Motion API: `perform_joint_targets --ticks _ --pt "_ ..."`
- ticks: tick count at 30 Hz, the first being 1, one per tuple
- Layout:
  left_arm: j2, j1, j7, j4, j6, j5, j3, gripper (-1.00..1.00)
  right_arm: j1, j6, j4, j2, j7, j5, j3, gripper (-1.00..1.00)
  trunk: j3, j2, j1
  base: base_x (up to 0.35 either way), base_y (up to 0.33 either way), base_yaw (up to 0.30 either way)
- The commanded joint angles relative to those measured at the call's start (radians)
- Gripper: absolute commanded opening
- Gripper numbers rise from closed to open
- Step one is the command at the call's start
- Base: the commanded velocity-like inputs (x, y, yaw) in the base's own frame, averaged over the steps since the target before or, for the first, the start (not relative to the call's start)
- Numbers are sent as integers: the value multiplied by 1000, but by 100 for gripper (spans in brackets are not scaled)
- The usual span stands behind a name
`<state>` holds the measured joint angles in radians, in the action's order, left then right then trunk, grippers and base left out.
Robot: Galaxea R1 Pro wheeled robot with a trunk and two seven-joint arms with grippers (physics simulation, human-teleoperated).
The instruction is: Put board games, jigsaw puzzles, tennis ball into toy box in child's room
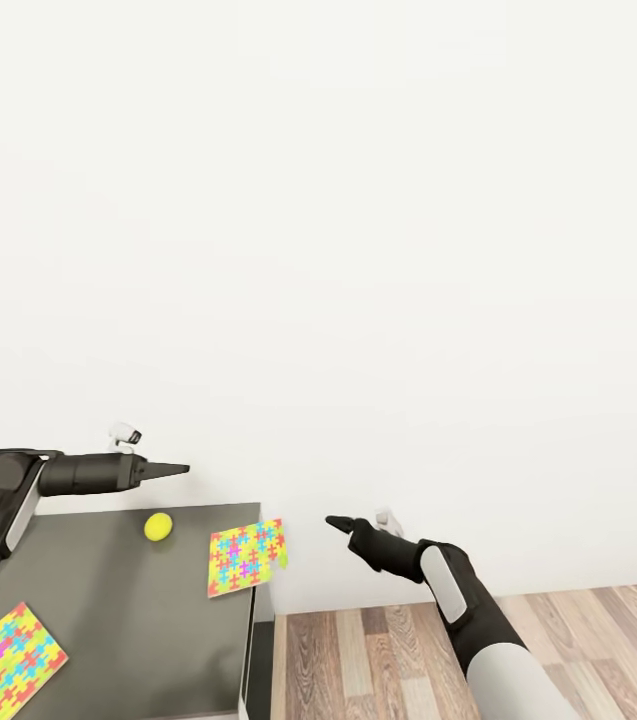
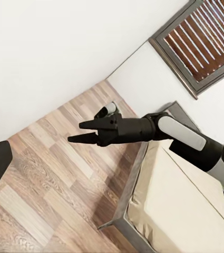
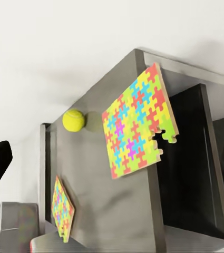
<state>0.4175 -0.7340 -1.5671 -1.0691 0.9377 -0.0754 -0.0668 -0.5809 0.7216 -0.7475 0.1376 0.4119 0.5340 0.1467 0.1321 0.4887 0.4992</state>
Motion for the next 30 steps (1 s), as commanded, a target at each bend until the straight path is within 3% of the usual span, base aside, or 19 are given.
perform_joint_targets --ticks 1,5,8,12,18,24,30 --pt "0 -1 -4 0 14 0 1 100 -7 11 5 2 2 -1 6 100 5 9 4 0 0 0" --pt "-7 -1 -4 0 25 1 11 100 -70 18 93 4 3 -4 5 100 18 37 20 0 0 0" --pt "-26 -1 -4 0 39 1 70 100 -122 14 202 4 5 -6 5 100 27 58 31 0 0 0" --pt "-40 -1 -4 0 47 0 135 100 -152 13 264 2 11 -9 3 100 40 86 47 0 0 0" --pt "-43 -1 -4 -1 55 -1 149 100 -161 12 273 3 11 -12 -19 100 59 128 70 0 0 0" --pt "-44 -3 -4 0 58 -2 151 100 -163 7 223 7 13 -12 -88 100 77 170 93 0 0 0" --pt "-45 -3 -4 0 57 -1 151 100 -163 8 214 -2 19 -11 -100 100 96 212 116 0 0 0"
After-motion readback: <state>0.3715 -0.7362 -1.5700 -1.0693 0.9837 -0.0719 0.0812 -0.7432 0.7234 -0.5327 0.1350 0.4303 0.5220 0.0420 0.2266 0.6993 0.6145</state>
